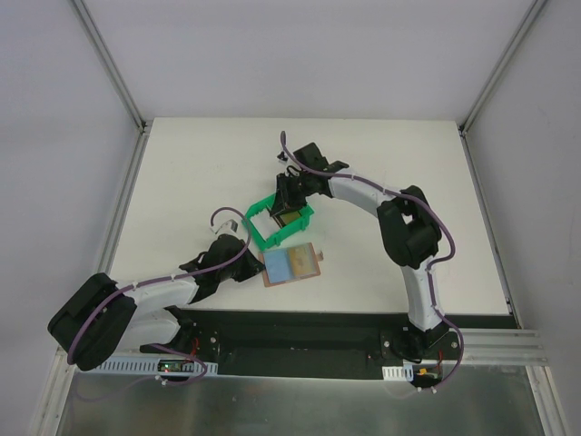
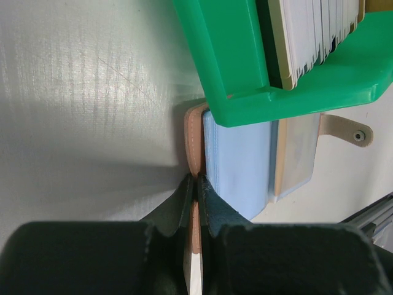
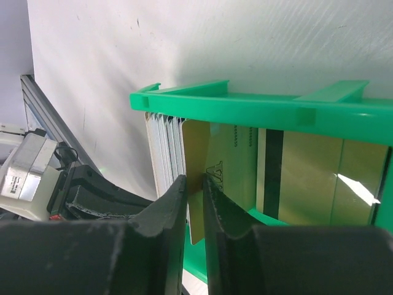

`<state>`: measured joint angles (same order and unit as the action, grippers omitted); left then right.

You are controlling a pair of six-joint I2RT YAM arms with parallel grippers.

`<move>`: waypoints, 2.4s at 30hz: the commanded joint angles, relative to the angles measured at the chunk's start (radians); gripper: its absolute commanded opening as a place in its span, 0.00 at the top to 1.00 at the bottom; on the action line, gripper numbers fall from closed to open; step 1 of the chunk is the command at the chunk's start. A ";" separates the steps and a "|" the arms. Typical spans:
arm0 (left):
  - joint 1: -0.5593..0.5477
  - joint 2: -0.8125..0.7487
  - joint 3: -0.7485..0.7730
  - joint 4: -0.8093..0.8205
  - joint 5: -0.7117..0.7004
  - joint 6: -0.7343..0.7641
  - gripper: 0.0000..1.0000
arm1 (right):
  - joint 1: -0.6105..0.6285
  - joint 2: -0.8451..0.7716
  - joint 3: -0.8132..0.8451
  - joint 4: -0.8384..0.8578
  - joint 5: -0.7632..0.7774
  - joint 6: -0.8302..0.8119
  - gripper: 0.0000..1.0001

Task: Put the credit cards into the card holder
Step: Pick up the credit card from the storage box, then insert the credit card into the card holder.

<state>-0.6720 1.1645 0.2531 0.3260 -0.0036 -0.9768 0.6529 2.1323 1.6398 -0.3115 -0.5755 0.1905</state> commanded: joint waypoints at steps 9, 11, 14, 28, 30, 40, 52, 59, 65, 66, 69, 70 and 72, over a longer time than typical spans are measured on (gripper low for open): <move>0.014 0.004 0.002 -0.058 0.002 0.030 1.00 | 0.001 -0.106 -0.001 -0.018 0.098 -0.037 0.99; 0.014 0.003 -0.002 -0.058 0.002 0.030 1.00 | 0.002 -0.103 0.002 -0.026 0.112 -0.046 0.99; 0.014 0.001 -0.003 -0.059 0.002 0.033 1.00 | 0.007 -0.107 0.002 -0.040 0.150 -0.066 1.00; 0.014 -0.020 -0.008 -0.074 0.002 0.038 1.00 | 0.011 -0.432 -0.234 0.147 0.350 -0.076 0.99; 0.014 -0.019 -0.009 -0.076 0.002 0.041 1.00 | 0.011 -0.484 -0.300 0.190 0.344 -0.043 1.00; 0.014 -0.029 -0.026 -0.058 0.065 0.073 1.00 | 0.011 -0.764 -0.762 0.513 0.203 0.262 0.99; 0.012 -0.012 -0.031 -0.048 0.102 0.084 1.00 | 0.014 -0.787 -1.095 0.758 0.160 0.411 1.00; 0.012 -0.008 -0.034 -0.050 0.103 0.078 1.00 | 0.017 -0.675 -1.137 0.891 0.141 0.467 1.00; 0.012 -0.009 -0.038 -0.048 0.094 0.067 1.00 | 0.025 -0.618 -1.155 0.936 0.141 0.480 1.00; 0.012 -0.009 -0.040 -0.048 0.096 0.066 1.00 | 0.028 -0.608 -1.158 0.945 0.141 0.481 1.00; 0.012 -0.008 -0.043 -0.045 0.093 0.064 1.00 | 0.033 -0.571 -1.167 0.977 0.137 0.498 0.99; 0.012 -0.008 -0.044 -0.047 0.093 0.063 1.00 | 0.039 -0.565 -1.169 0.983 0.137 0.498 1.00; 0.012 -0.011 -0.046 -0.047 0.091 0.061 1.00 | 0.045 -0.551 -1.173 0.974 0.146 0.489 1.00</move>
<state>-0.6655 1.1435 0.2352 0.3252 0.0895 -0.9268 0.6807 1.5581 0.4805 0.5884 -0.4171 0.6704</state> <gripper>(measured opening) 0.006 0.006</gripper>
